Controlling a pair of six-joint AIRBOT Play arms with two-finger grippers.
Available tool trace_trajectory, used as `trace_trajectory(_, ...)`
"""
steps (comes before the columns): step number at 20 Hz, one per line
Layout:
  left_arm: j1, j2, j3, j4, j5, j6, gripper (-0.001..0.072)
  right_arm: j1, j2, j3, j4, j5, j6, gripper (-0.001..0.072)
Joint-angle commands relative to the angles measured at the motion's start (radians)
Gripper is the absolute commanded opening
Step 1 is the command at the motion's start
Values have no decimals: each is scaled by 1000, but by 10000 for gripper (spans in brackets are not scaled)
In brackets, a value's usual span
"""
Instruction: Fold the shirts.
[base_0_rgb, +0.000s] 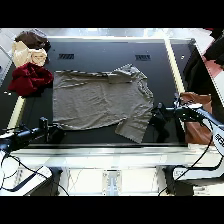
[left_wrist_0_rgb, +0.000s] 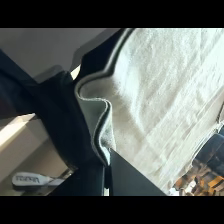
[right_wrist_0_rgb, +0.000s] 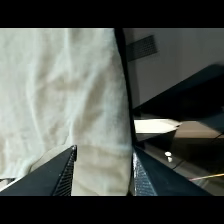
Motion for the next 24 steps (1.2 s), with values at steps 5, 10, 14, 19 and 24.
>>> trace_trajectory(5,0,1,2,-11,-1,61,10,126,-19,5,32,-54,21,123)
trace_trajectory(10,13,115,219,-51,-111,160,8,142,115,140,143,115,-92,16)
trace_trajectory(14,72,323,588,-16,-166,161,8,142,447,361,68,203,-58,16)
trace_trajectory(19,72,465,1056,117,-166,150,7,142,826,671,-111,169,55,16)
trace_trajectory(24,-196,367,1397,373,-196,94,7,142,887,943,-328,175,168,13)
